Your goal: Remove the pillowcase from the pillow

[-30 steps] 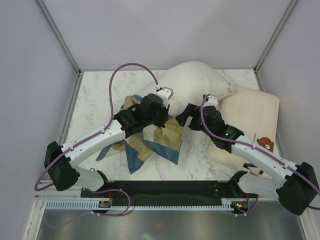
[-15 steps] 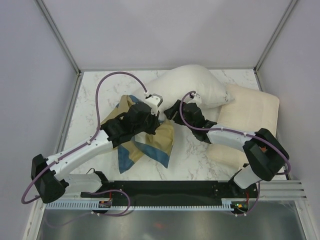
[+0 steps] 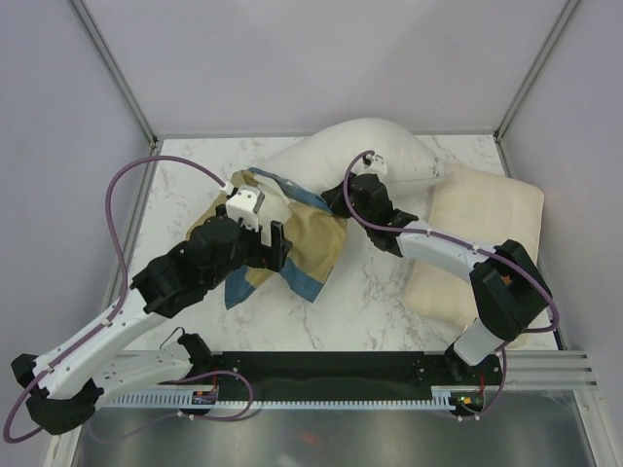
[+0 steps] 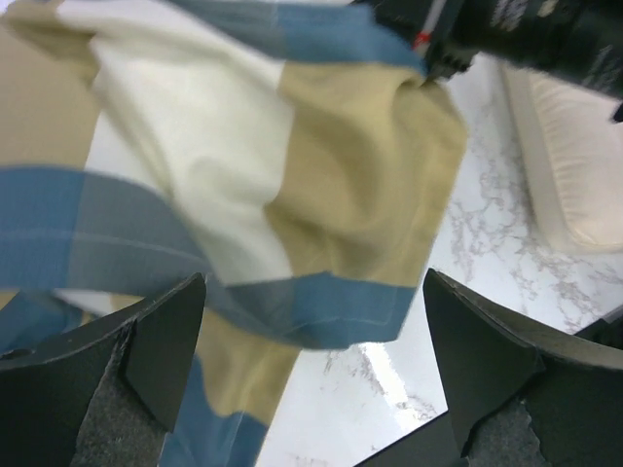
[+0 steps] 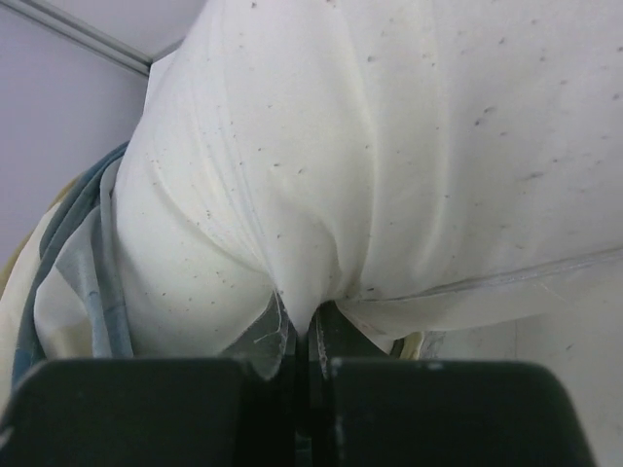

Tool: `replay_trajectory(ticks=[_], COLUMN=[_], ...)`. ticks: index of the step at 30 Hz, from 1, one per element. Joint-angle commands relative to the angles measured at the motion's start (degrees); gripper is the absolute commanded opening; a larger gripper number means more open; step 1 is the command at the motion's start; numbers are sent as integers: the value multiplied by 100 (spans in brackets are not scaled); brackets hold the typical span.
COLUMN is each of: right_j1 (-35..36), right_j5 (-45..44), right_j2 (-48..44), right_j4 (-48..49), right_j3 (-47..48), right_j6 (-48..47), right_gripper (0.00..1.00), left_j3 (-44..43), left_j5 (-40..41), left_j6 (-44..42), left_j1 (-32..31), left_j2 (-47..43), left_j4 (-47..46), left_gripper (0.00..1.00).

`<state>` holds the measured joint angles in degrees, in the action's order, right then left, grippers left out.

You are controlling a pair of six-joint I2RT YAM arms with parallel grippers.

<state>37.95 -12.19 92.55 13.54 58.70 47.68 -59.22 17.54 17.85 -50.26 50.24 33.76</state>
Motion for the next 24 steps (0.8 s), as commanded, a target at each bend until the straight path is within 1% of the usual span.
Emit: replay_trajectory(ticks=[1,5,10,14,15,16,17,18,19,20,21,23,24], right_j1=[-148,-166,-166,-166,-166,-166,-166,-183,-209,-236,-384,-595,-840], right_j5=[-197,-127,84,260,287,278,278,200,164,155,199,286,356], right_j2=[-115,-202,-352,-562,-589,-624,-668,-703,-738,-800,-835,-914,-949], right_j4=[131,52,78,236,237,237,176,132,79,-26,-70,-211,-229], right_j3=[546,643,529,327,266,248,230,230,230,239,239,230,204], right_j6=[-259,-294,-251,-242,-250,-311,-338,-391,-504,-549,-558,-567,-558], right_gripper=[0,0,0,0,0,0,0,0,0,0,0,0,0], left_j3=[112,305,438,709,797,963,1043,1088,1123,1132,1149,1185,1194], left_j5=[916,1110,1331,1287,1104,1033,997,980,1014,1041,1058,1076,1076], left_j6=[710,1089,1107,845,765,738,729,746,790,843,861,896,913], left_j1=[-19,-10,-19,-1,7,-1,33,43,77,95,130,218,271], left_j2=[-32,-58,126,346,338,338,311,302,302,285,241,110,-56], left_j4=[955,1063,879,204,-208,-429,-605,-755,-748,-739,-643,-520,-476], left_gripper=[100,100,100,100,95,83,65,25,12,5,2,2,2])
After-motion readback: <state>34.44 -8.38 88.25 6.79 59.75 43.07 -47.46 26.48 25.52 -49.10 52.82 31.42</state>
